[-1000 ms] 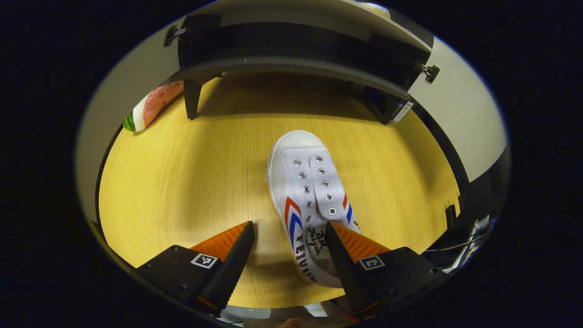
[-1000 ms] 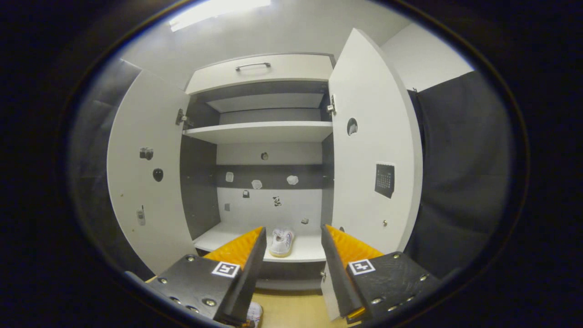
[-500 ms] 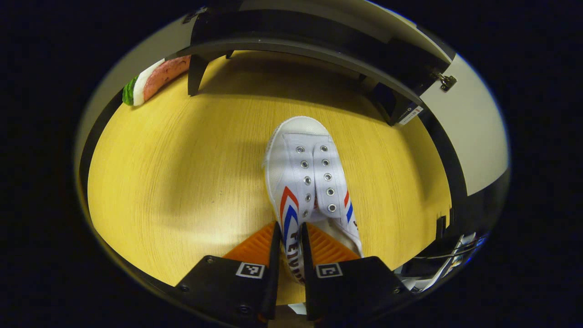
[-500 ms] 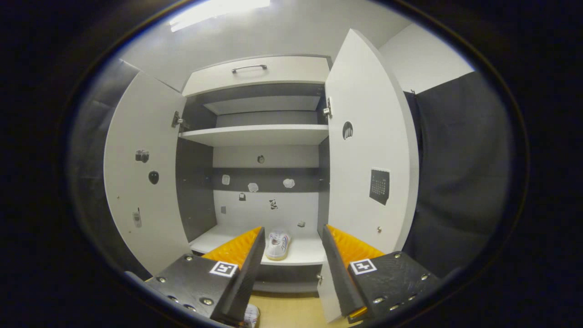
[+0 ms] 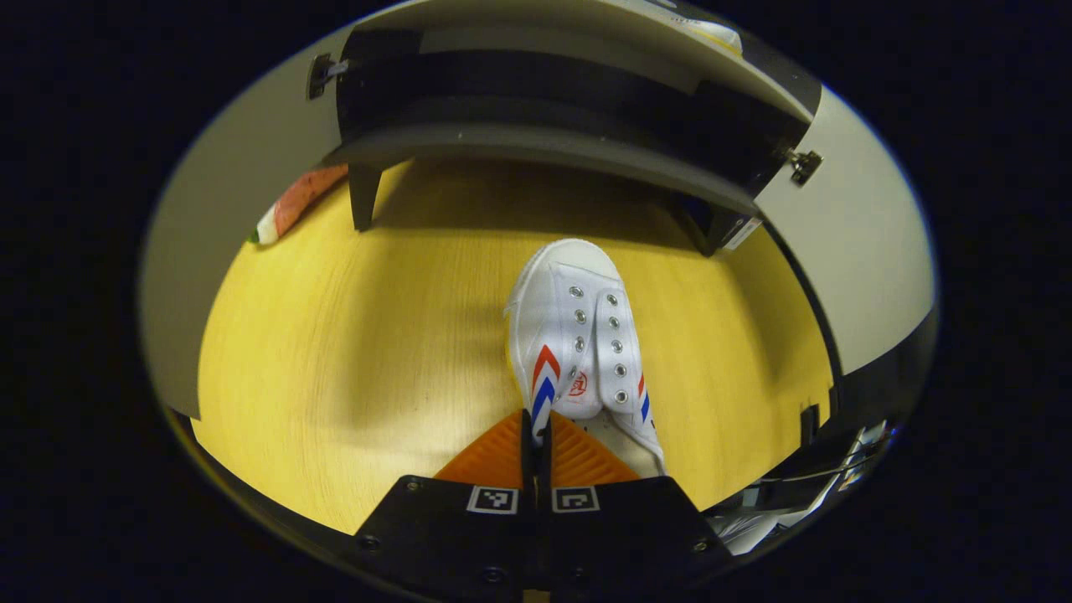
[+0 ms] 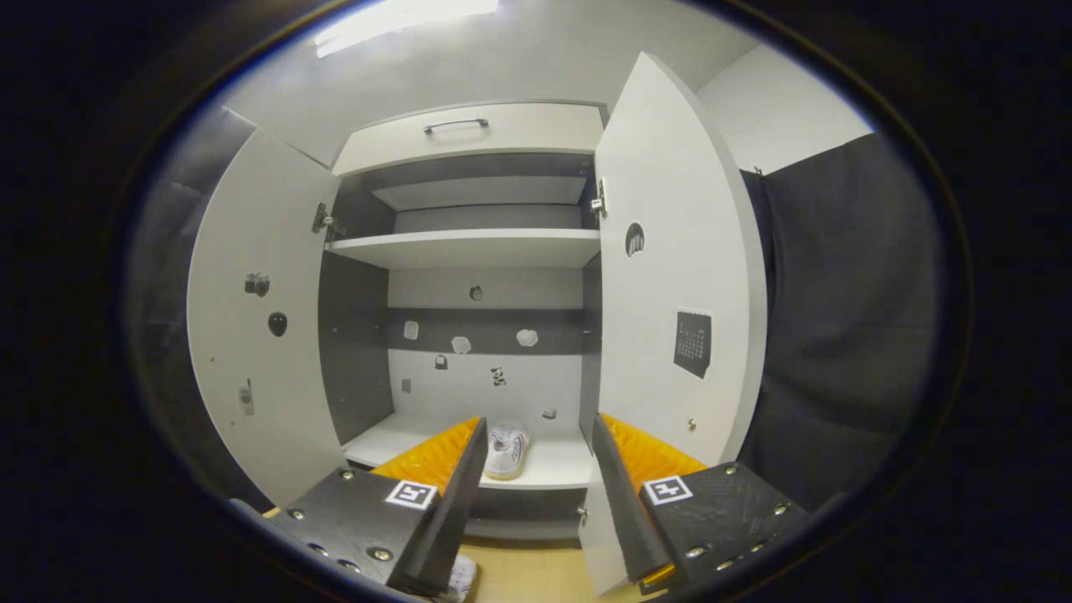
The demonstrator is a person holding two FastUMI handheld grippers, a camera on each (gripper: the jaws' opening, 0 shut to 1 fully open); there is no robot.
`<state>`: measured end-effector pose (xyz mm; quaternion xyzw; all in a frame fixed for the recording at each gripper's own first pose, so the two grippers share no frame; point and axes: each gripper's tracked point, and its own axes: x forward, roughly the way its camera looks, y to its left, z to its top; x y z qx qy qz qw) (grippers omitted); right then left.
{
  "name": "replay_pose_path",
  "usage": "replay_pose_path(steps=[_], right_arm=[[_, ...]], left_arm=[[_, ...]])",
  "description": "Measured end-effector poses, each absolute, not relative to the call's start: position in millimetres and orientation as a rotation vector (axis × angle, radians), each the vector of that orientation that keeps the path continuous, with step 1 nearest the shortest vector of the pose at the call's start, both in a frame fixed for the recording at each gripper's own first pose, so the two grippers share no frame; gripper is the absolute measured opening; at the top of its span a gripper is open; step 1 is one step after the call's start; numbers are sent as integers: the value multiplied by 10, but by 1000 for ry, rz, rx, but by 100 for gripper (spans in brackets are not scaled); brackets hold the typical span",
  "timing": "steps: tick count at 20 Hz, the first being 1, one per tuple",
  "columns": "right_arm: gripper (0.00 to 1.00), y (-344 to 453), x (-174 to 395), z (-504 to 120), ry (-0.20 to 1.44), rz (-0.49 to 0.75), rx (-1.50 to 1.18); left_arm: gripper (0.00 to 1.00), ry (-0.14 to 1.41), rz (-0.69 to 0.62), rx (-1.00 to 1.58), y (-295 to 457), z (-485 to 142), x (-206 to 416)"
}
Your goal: Grab one shoe with the right hand and put it into the shoe cabinet, grab the other shoe with the left hand and put it into the shoe cabinet; then close the right door with the right hand and the left door with the left hand.
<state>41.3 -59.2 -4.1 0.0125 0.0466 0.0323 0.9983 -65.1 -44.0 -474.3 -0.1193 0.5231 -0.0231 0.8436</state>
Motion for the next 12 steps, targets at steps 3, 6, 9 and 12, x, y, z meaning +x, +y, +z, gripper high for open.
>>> replay_pose_path(steps=[3,6,9,12], right_arm=[[75,-586,424,-52,90,71,41],[72,-586,450,-51,82,74,53],[72,-582,477,-58,77,77,68],[75,-573,491,-75,78,83,85]], left_arm=[[1,994,-70,-248,-290,-4413,-570],[0,875,-80,-256,-193,-4281,-543],[1,779,-100,-259,-253,-4447,-536],[1,718,-118,-260,-273,-4494,-500]])
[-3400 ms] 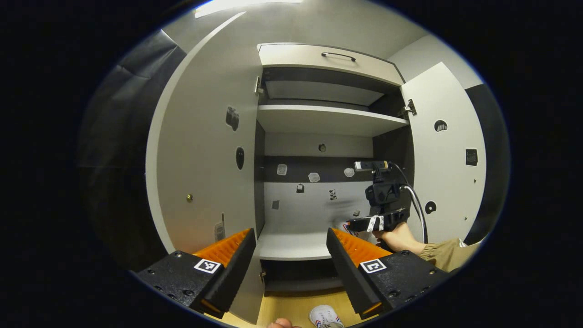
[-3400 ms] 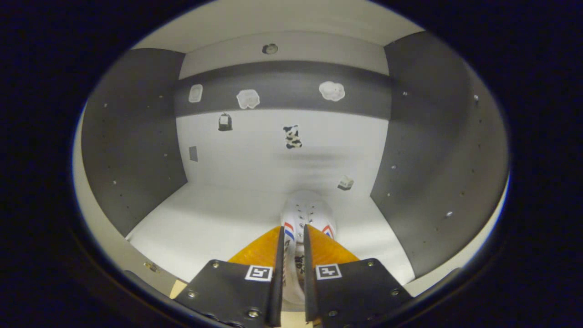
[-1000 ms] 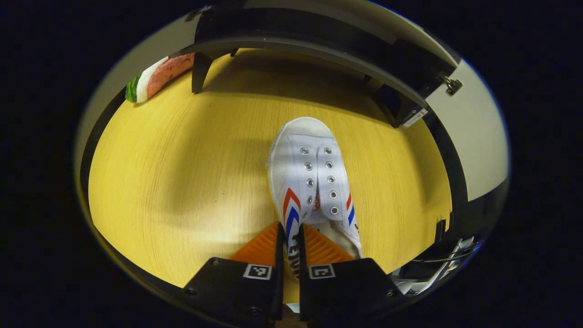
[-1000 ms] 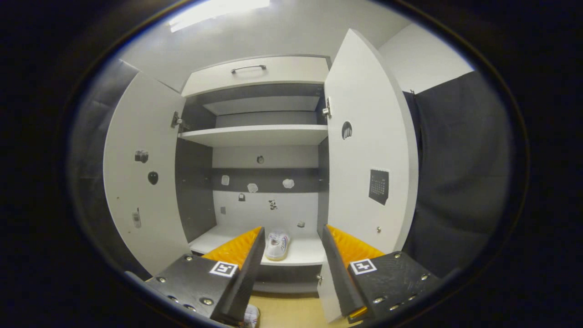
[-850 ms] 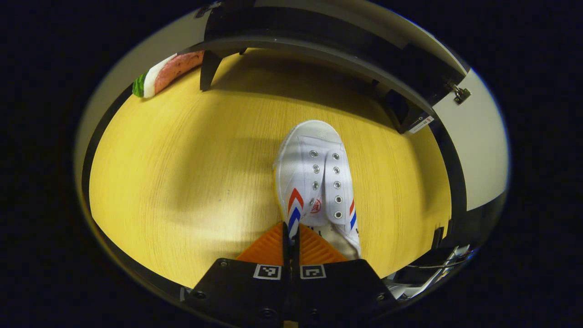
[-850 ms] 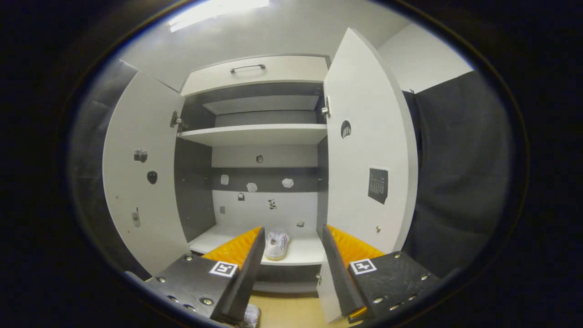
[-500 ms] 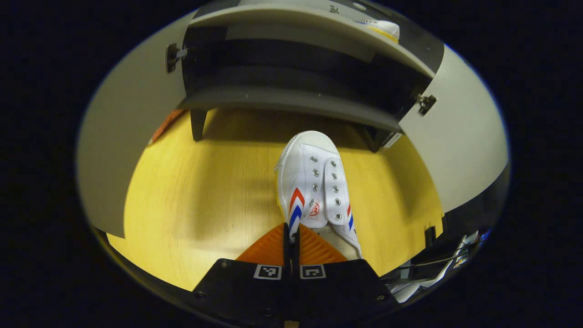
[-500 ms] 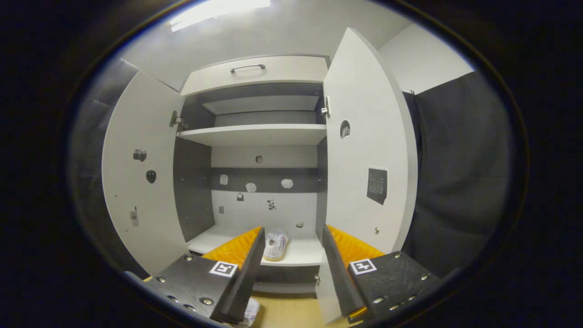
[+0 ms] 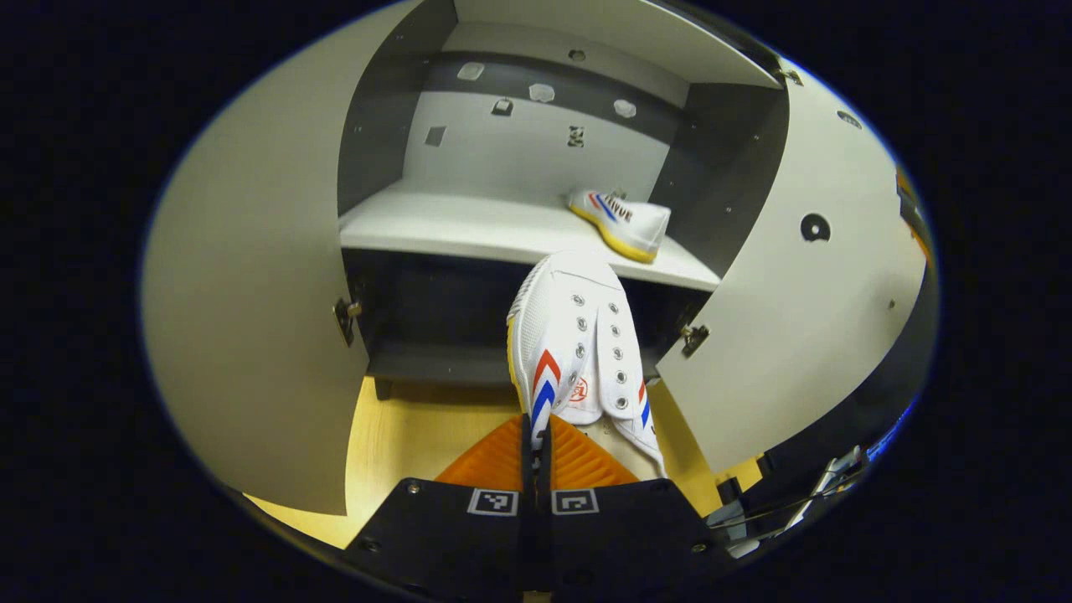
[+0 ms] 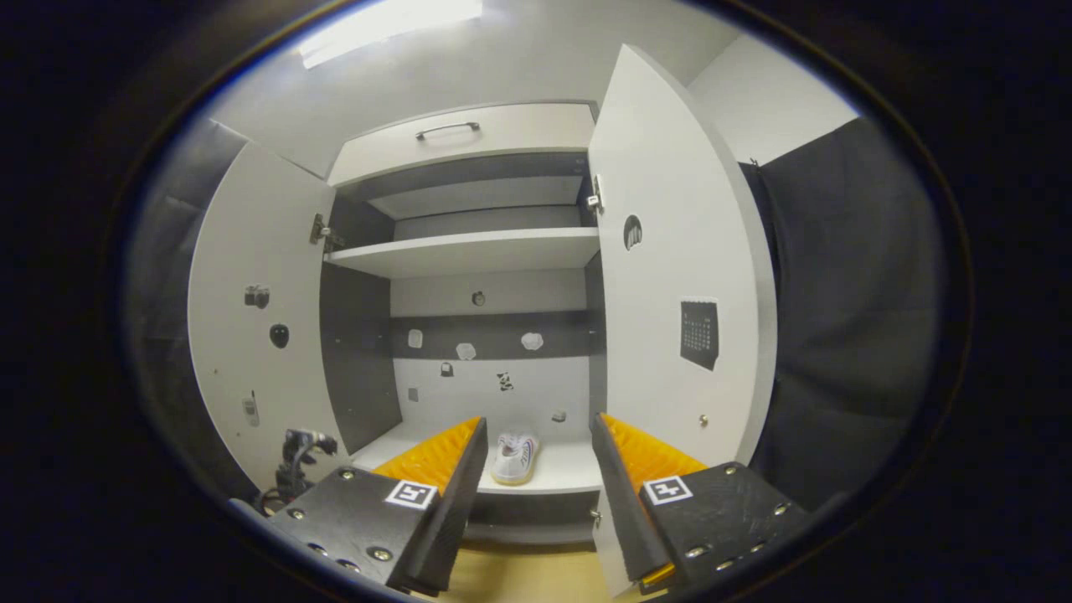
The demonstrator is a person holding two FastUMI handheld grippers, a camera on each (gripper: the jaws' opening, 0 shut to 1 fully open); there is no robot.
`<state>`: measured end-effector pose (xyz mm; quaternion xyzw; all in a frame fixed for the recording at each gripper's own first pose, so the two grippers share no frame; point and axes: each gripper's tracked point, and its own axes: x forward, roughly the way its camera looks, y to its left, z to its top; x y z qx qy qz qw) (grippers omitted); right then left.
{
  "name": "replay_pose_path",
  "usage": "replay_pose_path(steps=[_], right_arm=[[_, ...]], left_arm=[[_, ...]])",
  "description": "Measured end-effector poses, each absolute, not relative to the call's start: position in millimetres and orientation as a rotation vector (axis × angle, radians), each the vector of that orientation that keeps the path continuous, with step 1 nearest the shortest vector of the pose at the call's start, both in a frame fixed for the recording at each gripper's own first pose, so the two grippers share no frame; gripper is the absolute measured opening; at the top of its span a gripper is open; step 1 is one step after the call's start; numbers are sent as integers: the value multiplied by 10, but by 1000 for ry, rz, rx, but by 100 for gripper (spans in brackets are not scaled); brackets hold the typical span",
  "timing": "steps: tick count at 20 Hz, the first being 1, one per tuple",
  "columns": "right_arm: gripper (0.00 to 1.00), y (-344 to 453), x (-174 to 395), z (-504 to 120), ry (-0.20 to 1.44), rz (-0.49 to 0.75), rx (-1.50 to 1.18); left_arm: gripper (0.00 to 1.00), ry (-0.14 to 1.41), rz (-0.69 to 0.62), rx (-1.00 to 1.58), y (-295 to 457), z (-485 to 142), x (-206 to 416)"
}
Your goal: Grab one shoe with the right hand and put it into the shoe cabinet, grab the other shoe with the left hand and put it into the shoe cabinet; then close the right door with the right hand and the left door with the left hand.
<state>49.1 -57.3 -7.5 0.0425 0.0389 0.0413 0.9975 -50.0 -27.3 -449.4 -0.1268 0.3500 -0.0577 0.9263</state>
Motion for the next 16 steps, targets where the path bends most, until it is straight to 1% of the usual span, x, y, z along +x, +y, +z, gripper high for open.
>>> replay_pose_path(steps=[1,2,7,9,10,11,12,13,14,16], right_arm=[[75,-571,502,-83,77,85,90],[72,-573,502,-83,78,86,95],[72,-602,452,-97,76,85,114],[72,-609,403,-124,88,85,123],[75,-601,369,-144,98,90,129],[72,-603,341,-155,103,93,135],[72,-601,308,-160,106,95,140],[75,-609,283,-170,110,95,144],[72,-614,258,-182,114,94,146],[71,-632,207,-193,119,89,139]], left_arm=[[0,692,-123,-262,-263,-4474,-501],[0,665,-126,-260,-265,-4484,-481],[0,591,-113,-263,-258,-4461,-475],[0,586,-98,-273,-263,-4466,-481],[0,585,-88,-277,-262,-4474,-494],[0,582,-79,-276,-261,-4459,-490],[0,578,-68,-277,-254,-4453,-487],[0,578,-61,-277,-259,-4453,-477],[0,585,-52,-278,-258,-4457,-487],[0,601,-43,-284,-259,-4438,-507]])
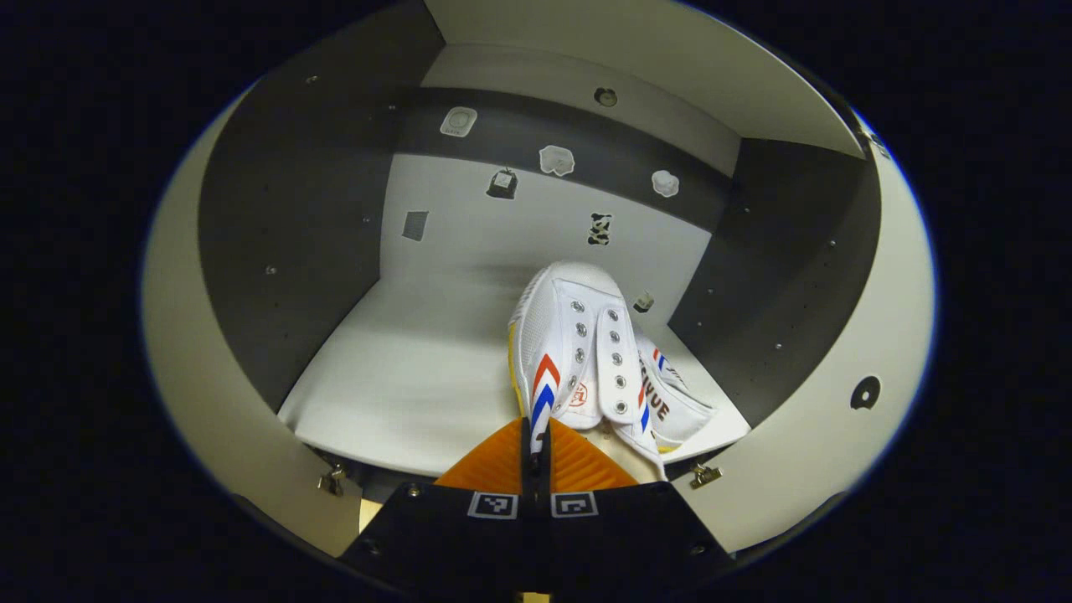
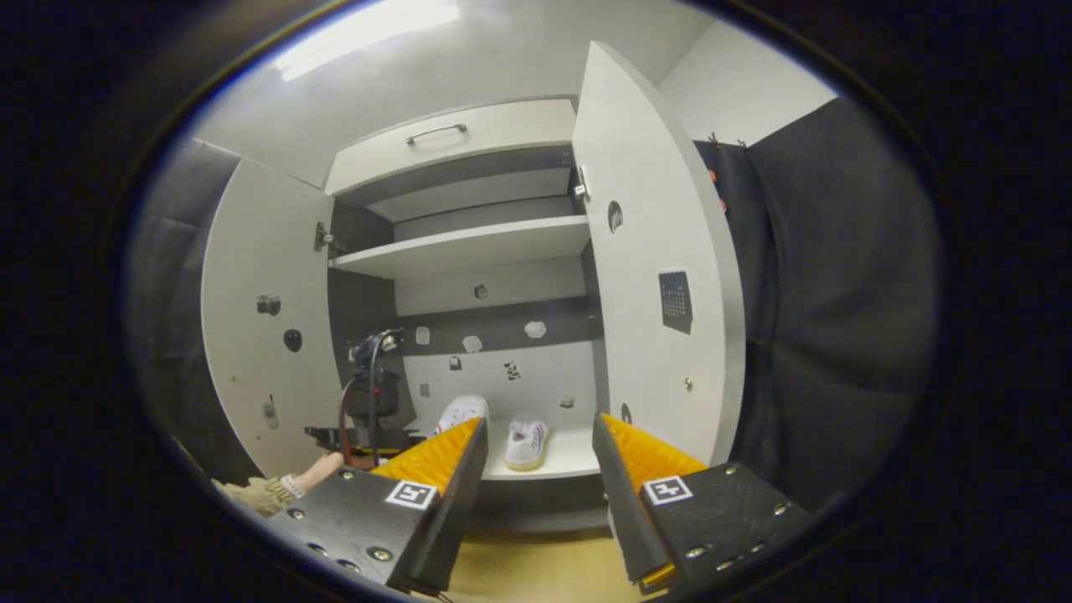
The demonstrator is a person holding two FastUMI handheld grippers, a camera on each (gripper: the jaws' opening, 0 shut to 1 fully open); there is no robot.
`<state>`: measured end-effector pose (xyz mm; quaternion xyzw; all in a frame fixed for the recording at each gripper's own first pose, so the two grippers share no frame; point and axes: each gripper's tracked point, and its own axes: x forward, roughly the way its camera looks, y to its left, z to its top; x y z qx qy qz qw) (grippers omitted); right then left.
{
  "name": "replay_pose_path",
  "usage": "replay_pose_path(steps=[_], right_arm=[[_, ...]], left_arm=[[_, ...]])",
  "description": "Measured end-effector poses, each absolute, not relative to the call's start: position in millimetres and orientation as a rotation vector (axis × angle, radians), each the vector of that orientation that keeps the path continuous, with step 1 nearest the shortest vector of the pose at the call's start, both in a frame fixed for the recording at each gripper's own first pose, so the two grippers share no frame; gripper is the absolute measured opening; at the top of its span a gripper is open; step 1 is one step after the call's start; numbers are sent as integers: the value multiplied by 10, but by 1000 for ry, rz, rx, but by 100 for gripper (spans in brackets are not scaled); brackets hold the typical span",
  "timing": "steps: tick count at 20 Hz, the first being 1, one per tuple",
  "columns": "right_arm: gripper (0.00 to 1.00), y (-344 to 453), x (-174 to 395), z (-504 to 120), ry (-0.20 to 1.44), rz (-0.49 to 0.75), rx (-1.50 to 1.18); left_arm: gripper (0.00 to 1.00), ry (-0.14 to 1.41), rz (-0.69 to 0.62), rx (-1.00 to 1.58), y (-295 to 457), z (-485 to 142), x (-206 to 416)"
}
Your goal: Grab one shoe with the right hand and put it into the shoe cabinet, grab the other shoe with the left hand and put it into the shoe cabinet; then close the right door with the right hand and the left door with the left hand.
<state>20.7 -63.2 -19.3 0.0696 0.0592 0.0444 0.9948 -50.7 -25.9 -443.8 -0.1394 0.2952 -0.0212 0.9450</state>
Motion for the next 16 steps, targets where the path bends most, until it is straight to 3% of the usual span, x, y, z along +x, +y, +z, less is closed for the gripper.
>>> replay_pose_path(steps=[10,16], right_arm=[[75,-708,-36,-271,147,65,147],[72,-697,-147,-190,147,79,146]], left_arm=[[0,668,-2,-287,-262,-4430,-522],[1,705,8,-264,-239,-4504,-534]])
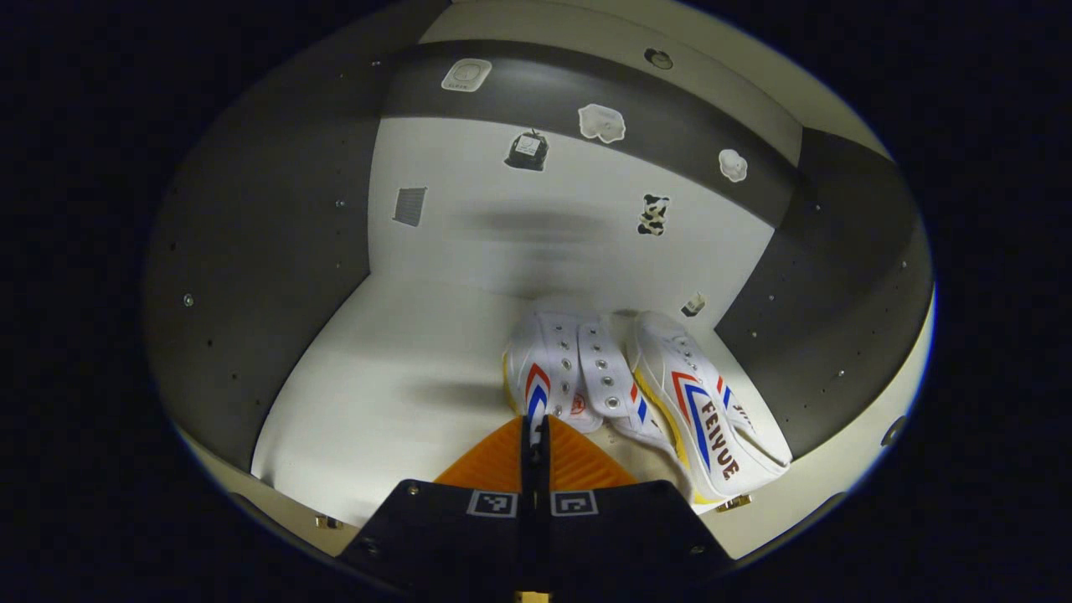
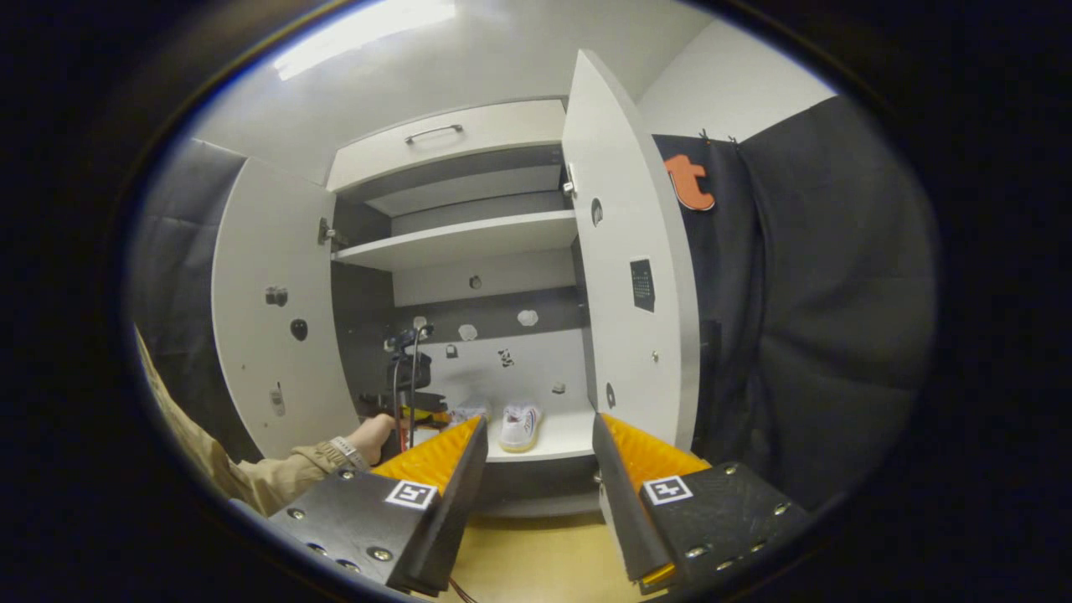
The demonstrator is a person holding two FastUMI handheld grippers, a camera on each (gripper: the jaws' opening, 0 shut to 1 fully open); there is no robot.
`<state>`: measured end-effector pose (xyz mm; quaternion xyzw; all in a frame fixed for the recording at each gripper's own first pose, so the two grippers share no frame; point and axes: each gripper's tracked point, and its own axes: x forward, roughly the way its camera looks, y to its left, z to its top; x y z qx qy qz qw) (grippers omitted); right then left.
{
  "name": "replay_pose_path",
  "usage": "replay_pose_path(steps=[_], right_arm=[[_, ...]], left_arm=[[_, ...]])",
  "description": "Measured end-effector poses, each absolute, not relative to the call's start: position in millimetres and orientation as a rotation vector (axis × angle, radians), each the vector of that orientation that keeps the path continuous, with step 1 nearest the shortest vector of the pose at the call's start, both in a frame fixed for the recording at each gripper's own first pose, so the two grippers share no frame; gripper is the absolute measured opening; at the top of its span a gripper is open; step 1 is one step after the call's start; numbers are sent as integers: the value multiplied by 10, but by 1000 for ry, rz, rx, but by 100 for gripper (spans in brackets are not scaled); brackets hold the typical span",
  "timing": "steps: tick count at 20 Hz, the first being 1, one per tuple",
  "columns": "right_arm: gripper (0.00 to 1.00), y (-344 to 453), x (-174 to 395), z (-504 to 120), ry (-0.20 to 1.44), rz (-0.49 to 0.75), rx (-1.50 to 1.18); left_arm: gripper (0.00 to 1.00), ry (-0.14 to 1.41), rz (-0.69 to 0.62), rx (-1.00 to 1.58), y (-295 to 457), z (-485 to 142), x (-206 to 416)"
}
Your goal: Grab one shoe with the right hand and put it into the shoe cabinet, grab the other shoe with the left hand and put it into the shoe cabinet; then close the right door with the right hand and the left door with the left hand.
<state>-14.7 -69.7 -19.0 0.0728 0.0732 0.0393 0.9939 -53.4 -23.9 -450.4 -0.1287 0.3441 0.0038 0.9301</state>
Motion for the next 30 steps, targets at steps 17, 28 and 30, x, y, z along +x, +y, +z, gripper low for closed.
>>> replay_pose_path(steps=[17,28,30], right_arm=[[75,-1837,-310,7,90,-108,76],[90,-2249,40,-189,107,-127,54],[90,-2227,75,-223,117,-103,66]], left_arm=[[63,370,-143,-118,-659,-3158,-1360],[90,195,-188,-128,-865,-2254,-2364],[90,184,-173,-126,-835,-2193,-2460]])
